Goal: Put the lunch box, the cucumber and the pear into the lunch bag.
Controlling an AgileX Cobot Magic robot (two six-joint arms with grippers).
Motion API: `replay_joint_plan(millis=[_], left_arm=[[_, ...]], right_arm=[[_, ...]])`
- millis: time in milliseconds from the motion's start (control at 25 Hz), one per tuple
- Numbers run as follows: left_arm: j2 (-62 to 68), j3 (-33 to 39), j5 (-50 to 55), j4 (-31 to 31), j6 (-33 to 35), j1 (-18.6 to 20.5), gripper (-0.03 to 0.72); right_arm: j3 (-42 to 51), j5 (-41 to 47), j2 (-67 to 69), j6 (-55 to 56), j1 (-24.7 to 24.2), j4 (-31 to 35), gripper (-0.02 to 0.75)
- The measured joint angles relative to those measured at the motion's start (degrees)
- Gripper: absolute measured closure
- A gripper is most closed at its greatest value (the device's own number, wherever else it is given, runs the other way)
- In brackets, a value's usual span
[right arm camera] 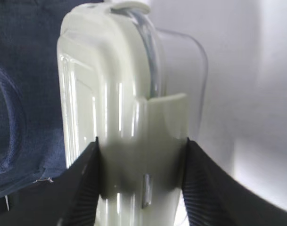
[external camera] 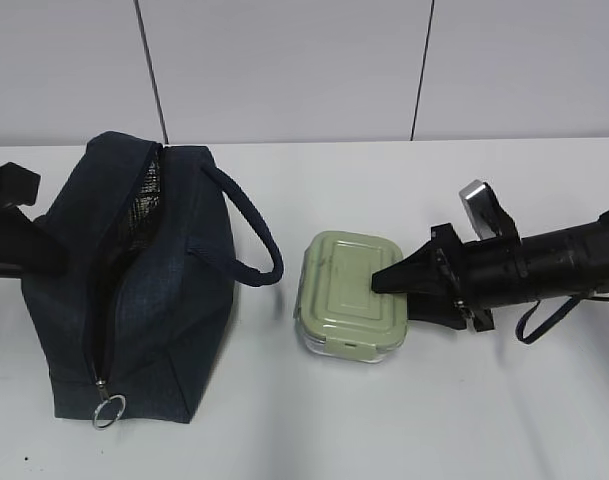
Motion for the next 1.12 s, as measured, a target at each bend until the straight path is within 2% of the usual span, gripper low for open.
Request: replay_joint_plan(millis=[240,640,880,1120], left_arm=[[0.0,0.0,0.0,0.0,0.0,0.0,0.704],[0.0,0.0,0.0,0.0,0.0,0.0,0.704],[0.0,0.0,-0.1,0.0,0.0,0.0,0.704],[0.0,0.0,-0.3,0.0,0.0,0.0,0.704]], right_arm=[[-1.8,-0.1,-1.1,0.0,-1.4,-0.4,0.367],[-7.6,0.8,-12.0,3.7,-0.9,-0.8,0.367],[-13.0,1.9,-15.0,6.8,4.1,0.7,0.367],[-19.1,2.0,-14.9,7.3,14.0,3.6,0.367]])
